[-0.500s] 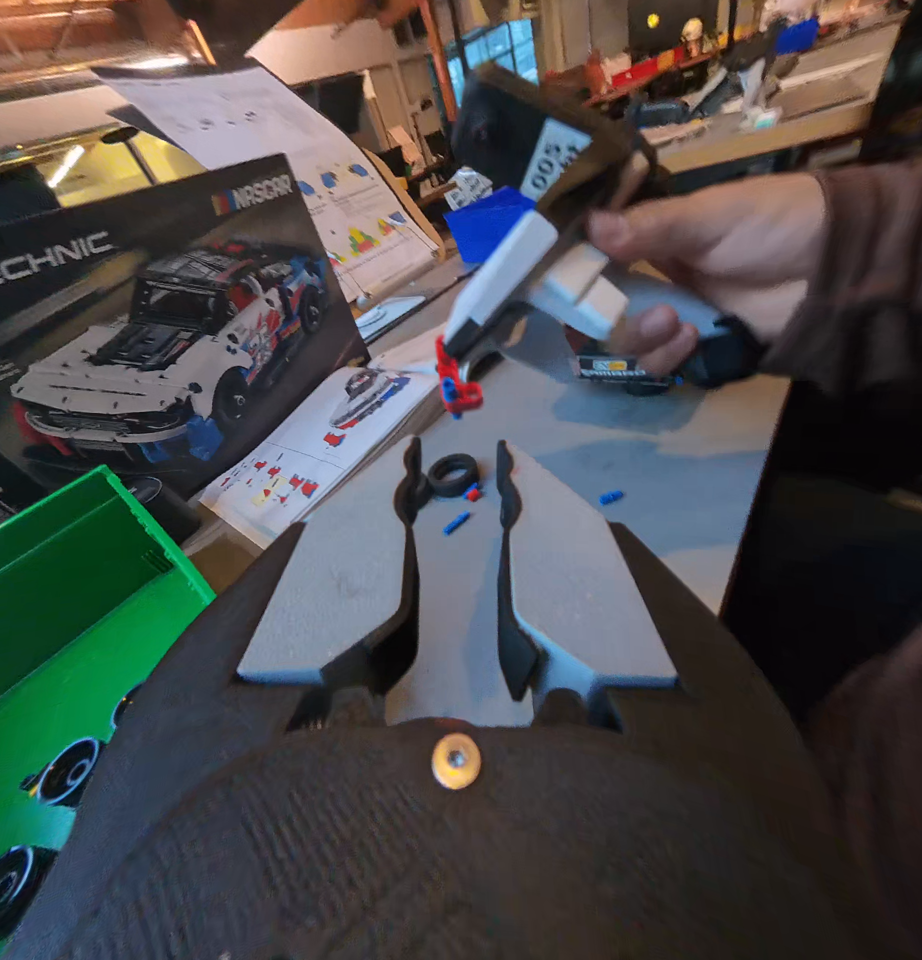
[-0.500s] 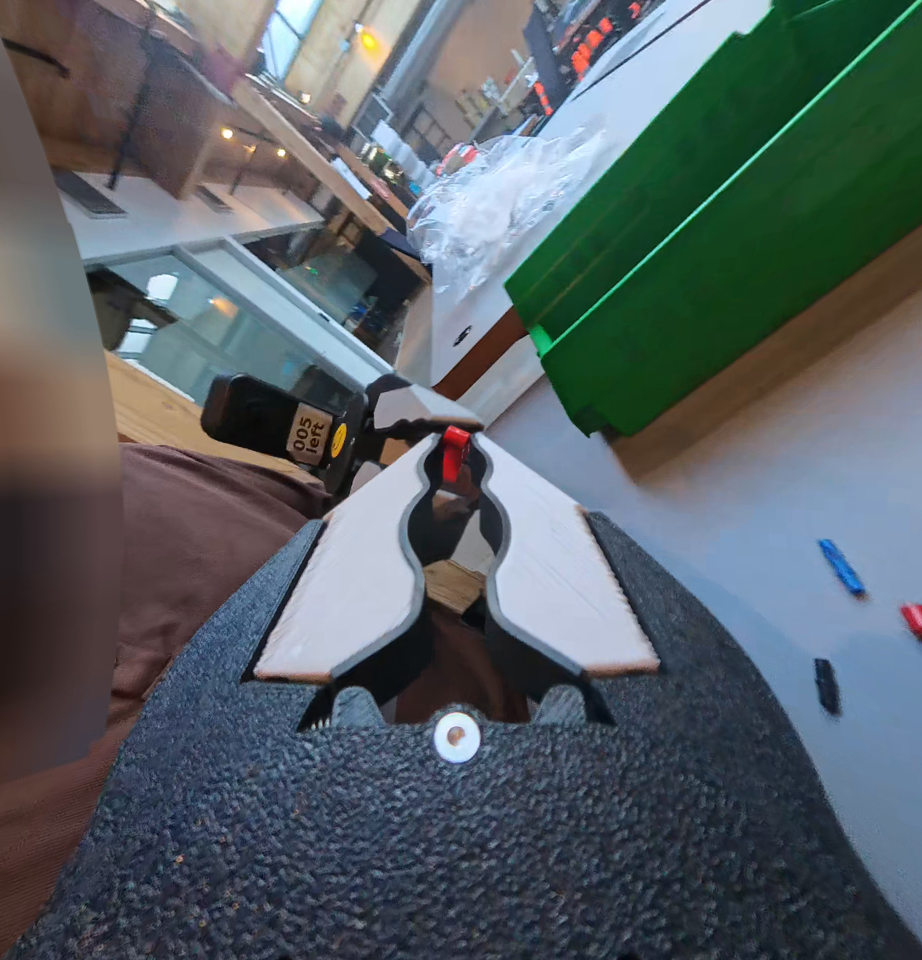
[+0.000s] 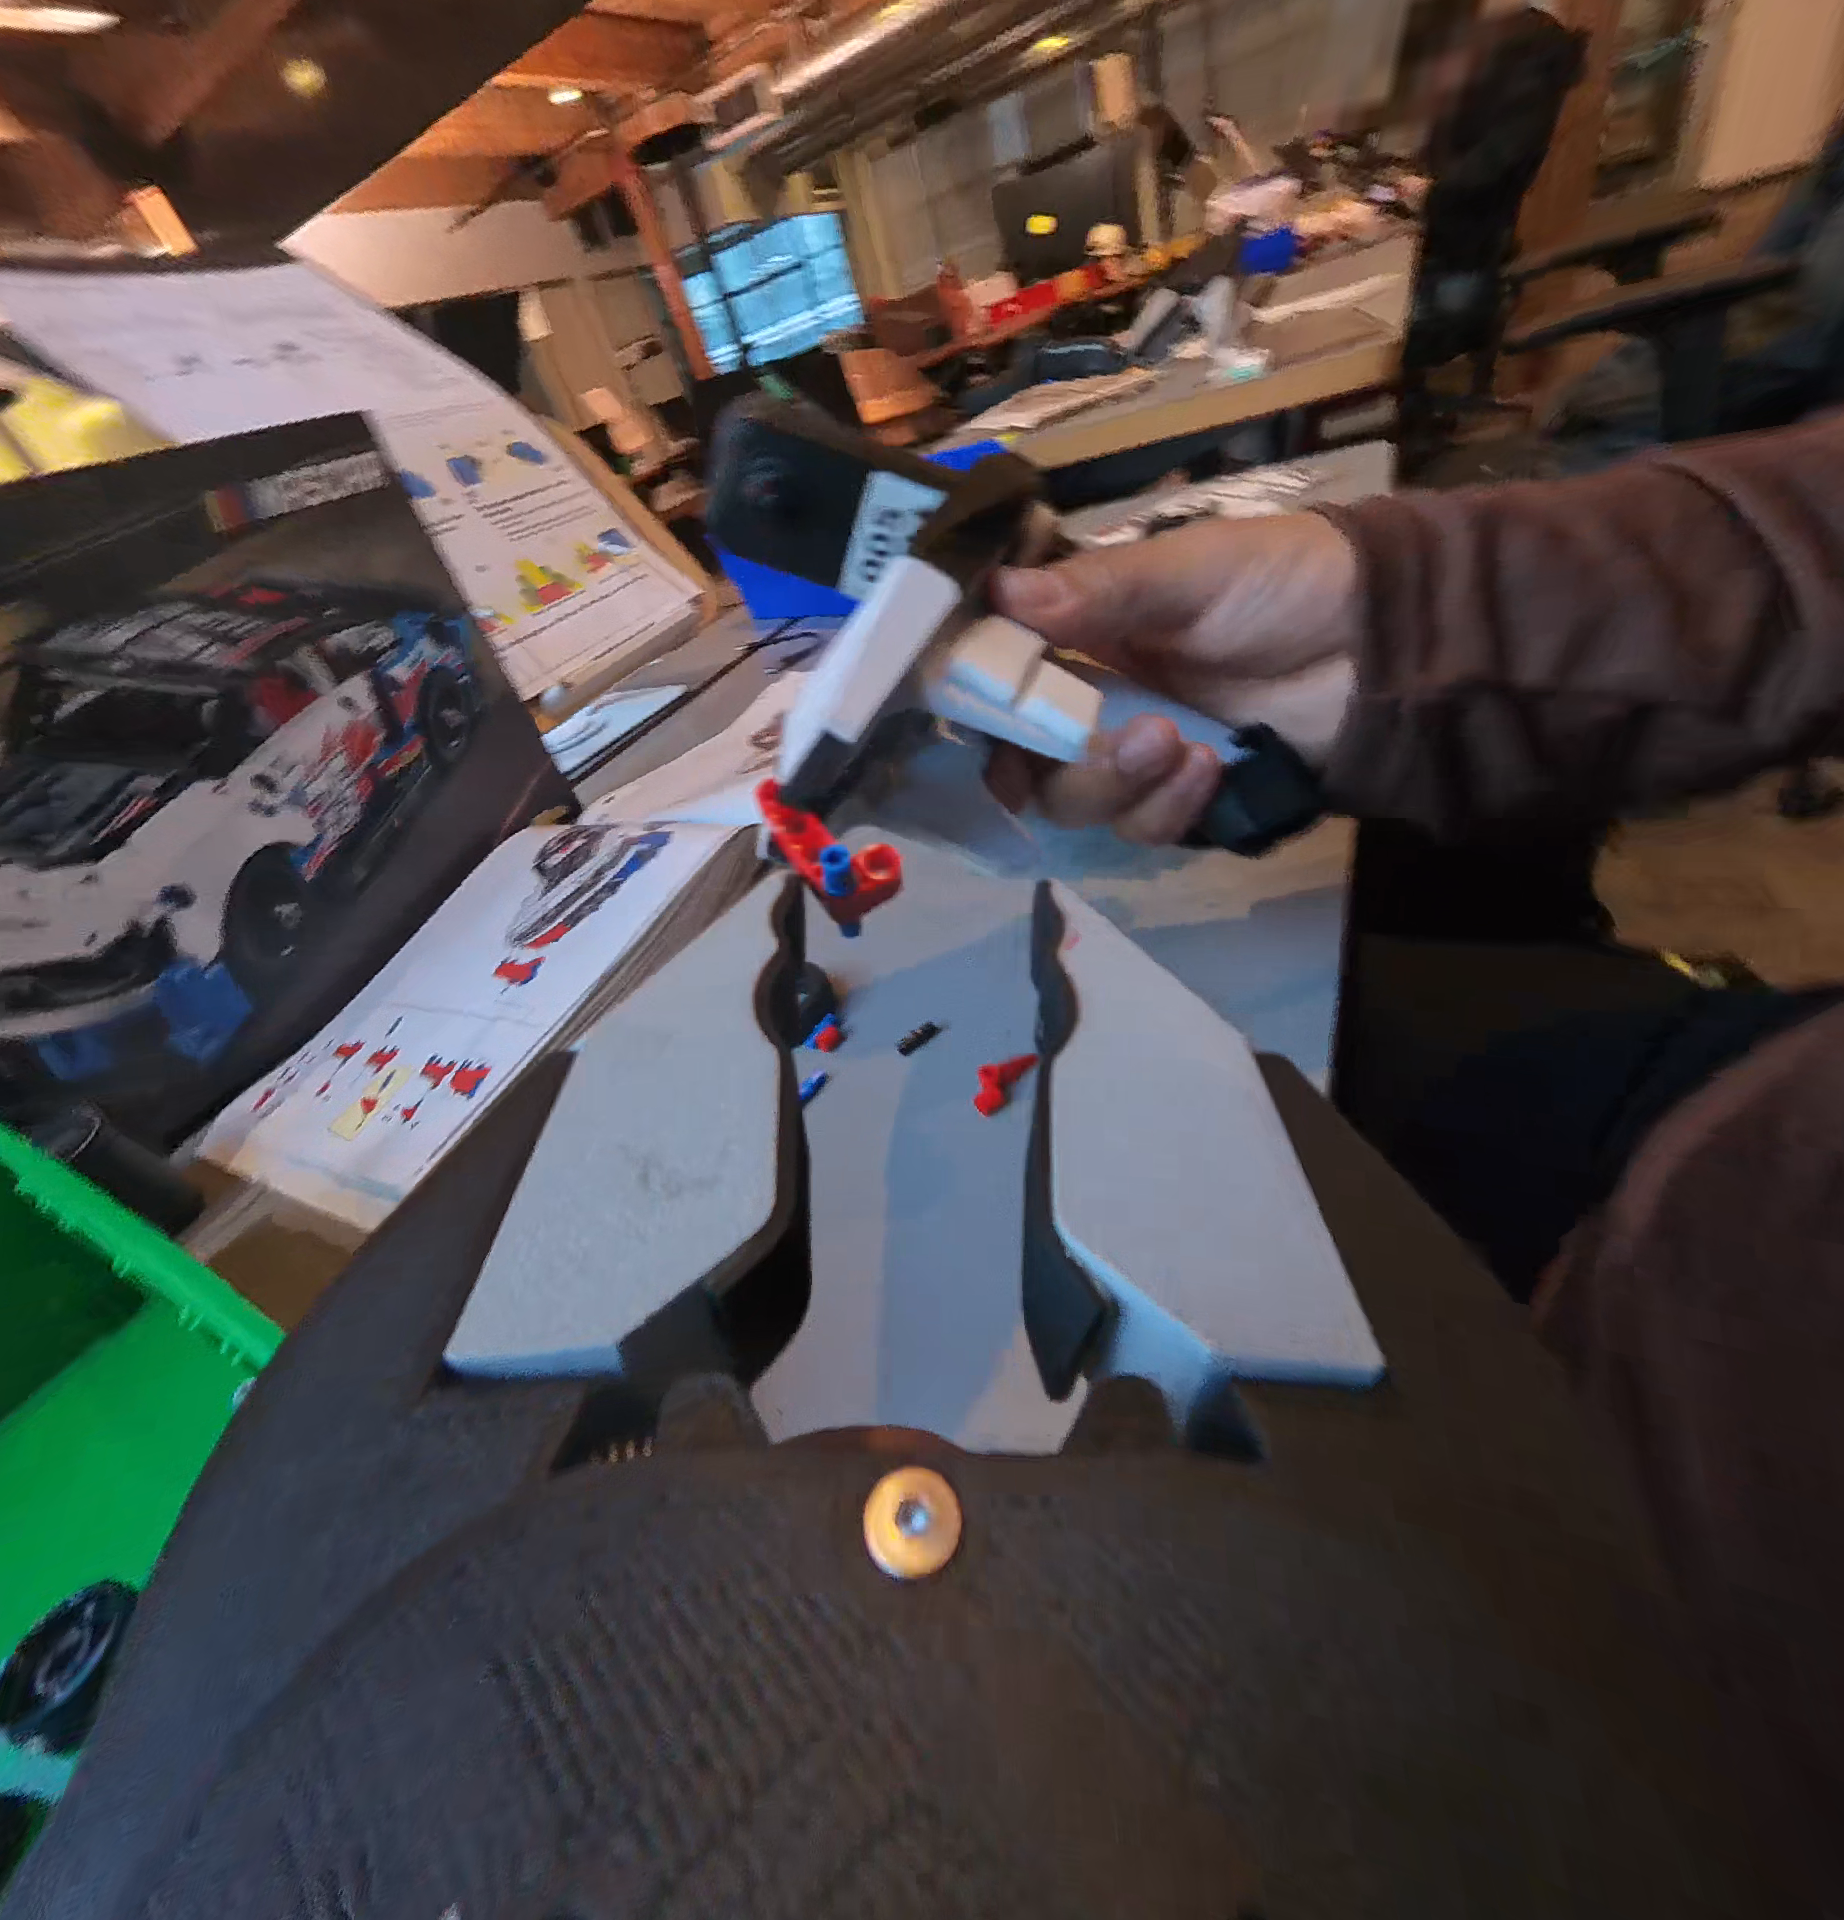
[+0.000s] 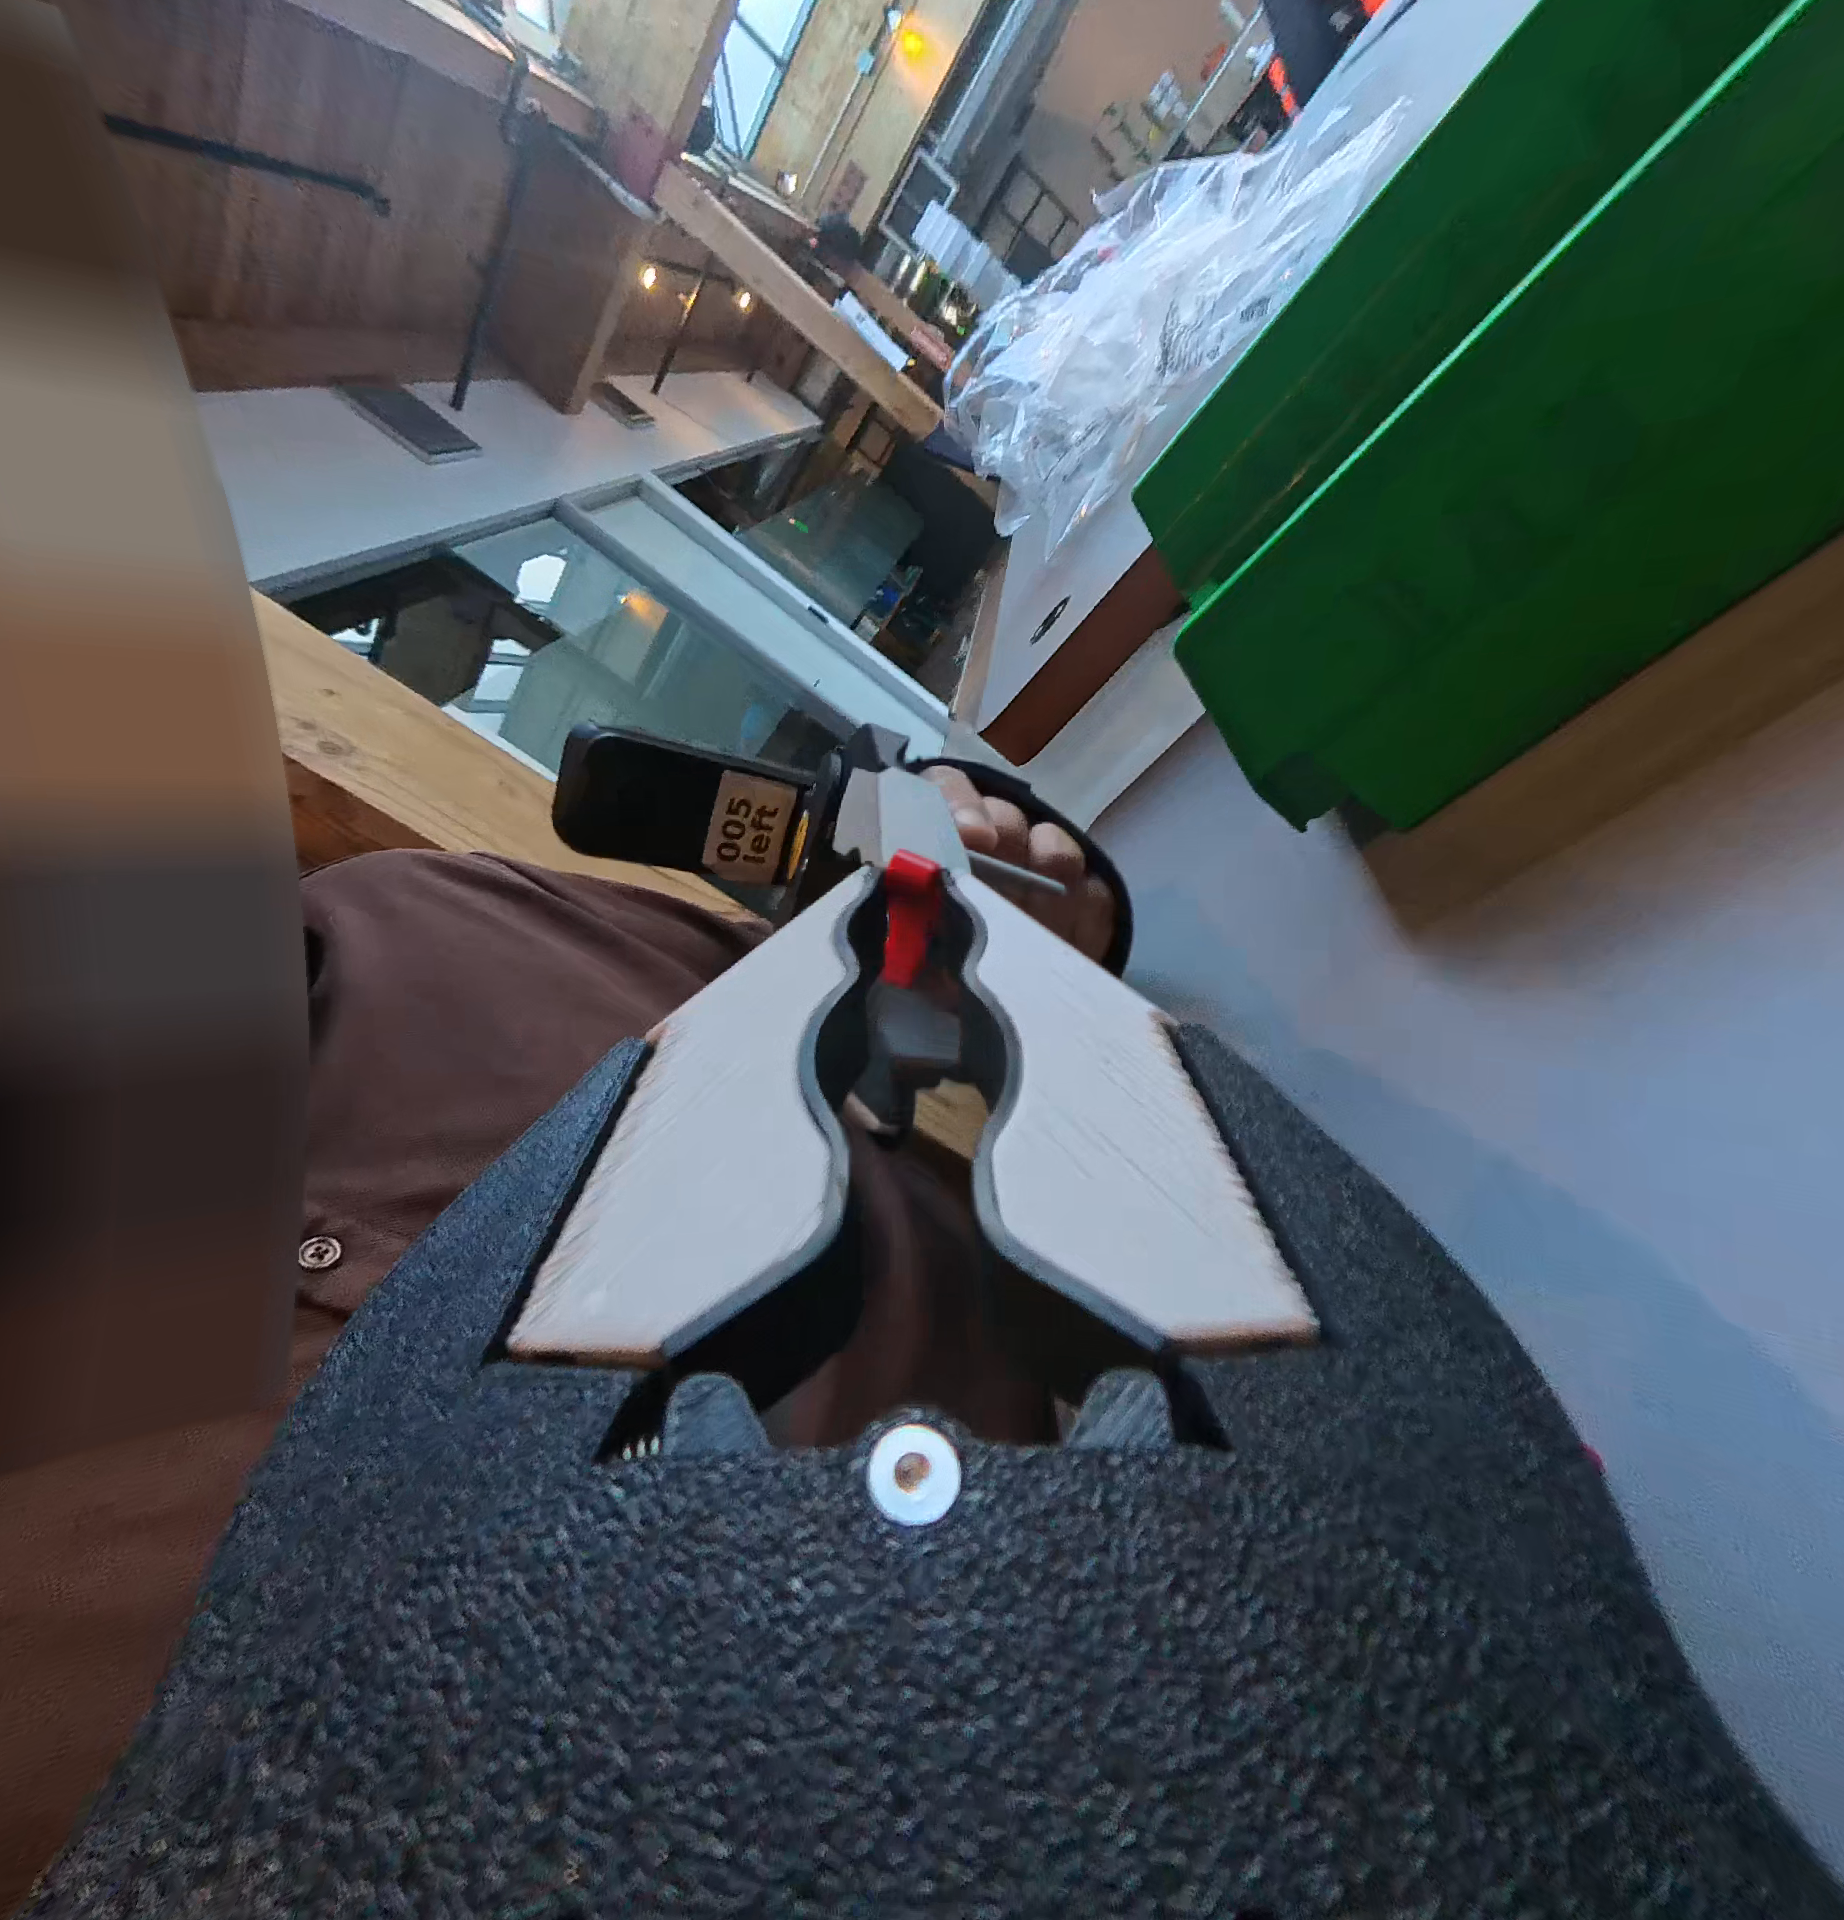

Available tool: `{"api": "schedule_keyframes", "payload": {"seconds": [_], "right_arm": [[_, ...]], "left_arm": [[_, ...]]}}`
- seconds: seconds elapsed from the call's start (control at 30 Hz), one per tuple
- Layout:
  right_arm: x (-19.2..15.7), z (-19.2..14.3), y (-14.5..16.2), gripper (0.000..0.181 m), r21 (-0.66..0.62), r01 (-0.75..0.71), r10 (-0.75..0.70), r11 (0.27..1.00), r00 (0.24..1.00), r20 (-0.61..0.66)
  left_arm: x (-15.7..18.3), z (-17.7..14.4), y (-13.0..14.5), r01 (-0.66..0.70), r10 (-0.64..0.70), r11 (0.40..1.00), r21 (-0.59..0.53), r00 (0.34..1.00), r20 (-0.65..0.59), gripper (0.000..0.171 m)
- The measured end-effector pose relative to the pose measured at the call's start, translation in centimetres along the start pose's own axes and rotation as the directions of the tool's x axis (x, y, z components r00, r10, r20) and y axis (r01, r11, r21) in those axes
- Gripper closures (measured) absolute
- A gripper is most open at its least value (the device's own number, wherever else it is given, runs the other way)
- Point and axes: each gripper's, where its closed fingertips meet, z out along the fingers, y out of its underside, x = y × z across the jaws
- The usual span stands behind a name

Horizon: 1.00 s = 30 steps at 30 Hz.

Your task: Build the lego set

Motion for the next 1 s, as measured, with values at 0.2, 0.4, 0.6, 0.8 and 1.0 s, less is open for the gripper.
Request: {"api": "schedule_keyframes", "payload": {"seconds": [0.2, 0.4, 0.6, 0.8, 1.0], "right_arm": [[0.4, 1.1, 1.0, 0.173, -0.035, -0.031, 0.032, 0.999, 0.999, 0.028], [2.8, 2.3, 3.5, 0.173, -0.157, -0.164, 0.165, 0.974, 0.986, -0.008], [4.5, 2.8, 4.7, 0.173, -0.234, -0.165, 0.152, 0.958, 0.986, -0.071], [4.6, 3.2, 5.5, 0.173, -0.251, -0.201, 0.202, 0.947, 0.979, -0.023], [3.5, 3.3, 6.0, 0.173, -0.286, -0.224, 0.247, 0.932, 0.968, 0.047]], "left_arm": [[-0.8, -2.4, 2.0, -0.057, 0.052, 0.996, -0.066, 0.995, -0.083, 0.127], [-0.5, -1.8, 5.5, -0.137, 0.111, 0.973, -0.184, 0.983, -0.145, 0.103], [0.7, -1.9, 6.2, -0.070, 0.025, 0.978, -0.198, 0.974, -0.224, 0.129], [0.6, -2.2, 6.4, -0.099, 0.053, 0.975, -0.201, 0.974, -0.220, 0.129], [1.5, -2.9, 5.7, -0.133, 0.091, 0.982, -0.132, 0.955, -0.283, 0.138]]}}
